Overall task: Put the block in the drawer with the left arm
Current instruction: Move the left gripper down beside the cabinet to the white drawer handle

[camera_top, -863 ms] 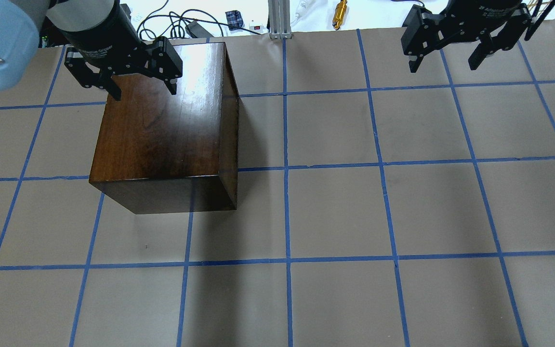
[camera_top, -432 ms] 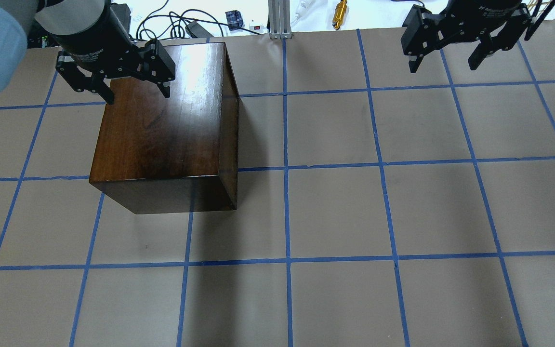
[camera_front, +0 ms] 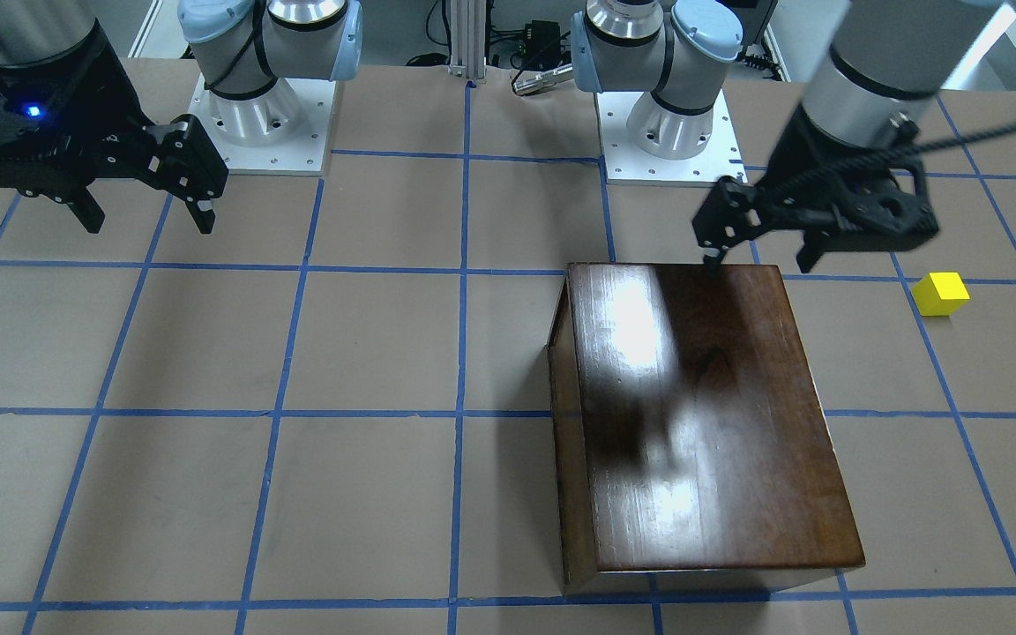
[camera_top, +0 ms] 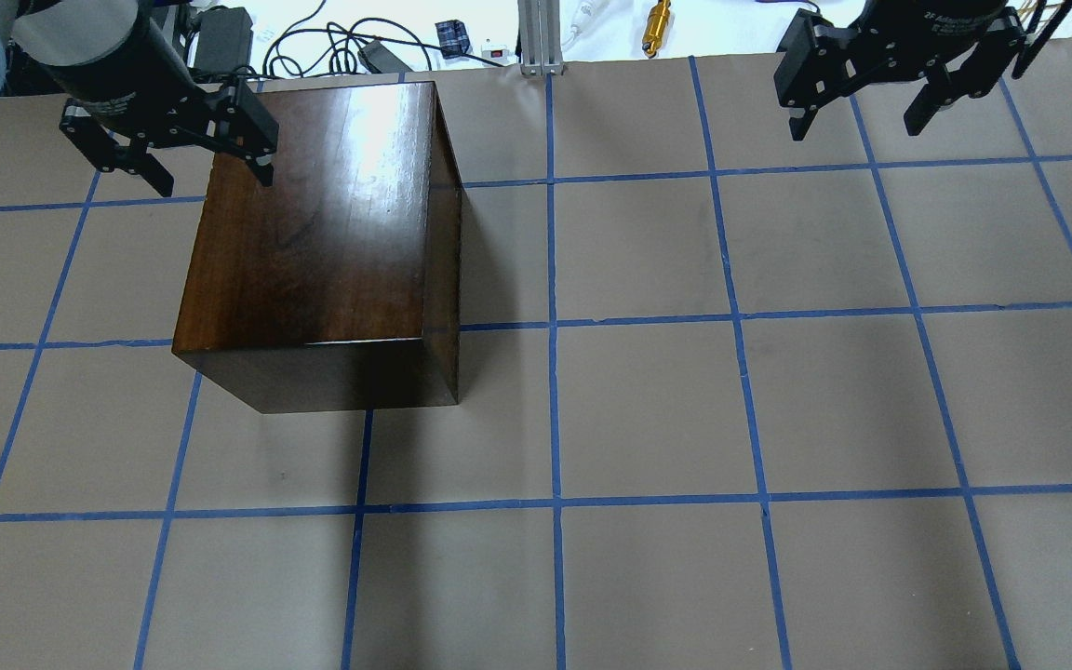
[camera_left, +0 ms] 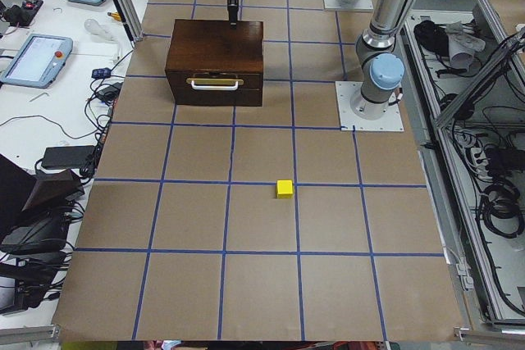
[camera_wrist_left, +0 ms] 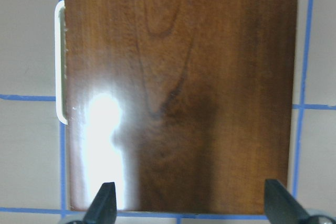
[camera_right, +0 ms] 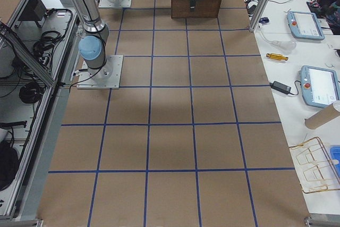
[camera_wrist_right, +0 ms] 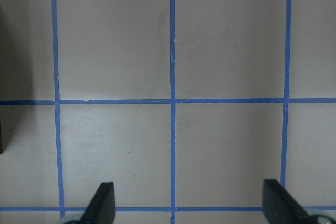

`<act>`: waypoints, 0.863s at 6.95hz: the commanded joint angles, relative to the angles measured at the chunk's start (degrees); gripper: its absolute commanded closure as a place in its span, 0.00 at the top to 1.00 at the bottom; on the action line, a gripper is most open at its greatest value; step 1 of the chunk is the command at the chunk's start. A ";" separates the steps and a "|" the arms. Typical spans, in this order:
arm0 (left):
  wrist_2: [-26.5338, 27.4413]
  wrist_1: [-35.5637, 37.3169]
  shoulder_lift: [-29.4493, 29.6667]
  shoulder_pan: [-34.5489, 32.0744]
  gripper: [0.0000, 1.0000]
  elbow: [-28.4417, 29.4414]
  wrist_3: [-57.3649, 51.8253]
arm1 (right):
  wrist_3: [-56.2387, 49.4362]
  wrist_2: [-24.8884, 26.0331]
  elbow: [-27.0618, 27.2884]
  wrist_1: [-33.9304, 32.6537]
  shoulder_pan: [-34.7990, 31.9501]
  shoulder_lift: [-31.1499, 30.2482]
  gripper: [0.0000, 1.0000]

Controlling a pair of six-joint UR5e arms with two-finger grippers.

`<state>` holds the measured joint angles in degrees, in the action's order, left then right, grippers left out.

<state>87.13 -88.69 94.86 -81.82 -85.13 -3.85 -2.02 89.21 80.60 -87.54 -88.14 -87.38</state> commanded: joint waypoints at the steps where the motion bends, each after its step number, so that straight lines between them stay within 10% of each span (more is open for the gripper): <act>1: -9.57 -0.69 3.13 9.53 1.00 -0.64 -2.57 | 0.00 0.00 0.00 0.00 0.07 0.02 1.00; 6: -10.05 1.50 10.15 19.32 1.00 -1.44 -24.26 | 0.00 0.00 0.00 0.00 -0.02 0.02 1.00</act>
<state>77.13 -88.07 102.96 -63.97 -86.51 -24.46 -2.02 89.21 80.60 -87.54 -88.13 -87.40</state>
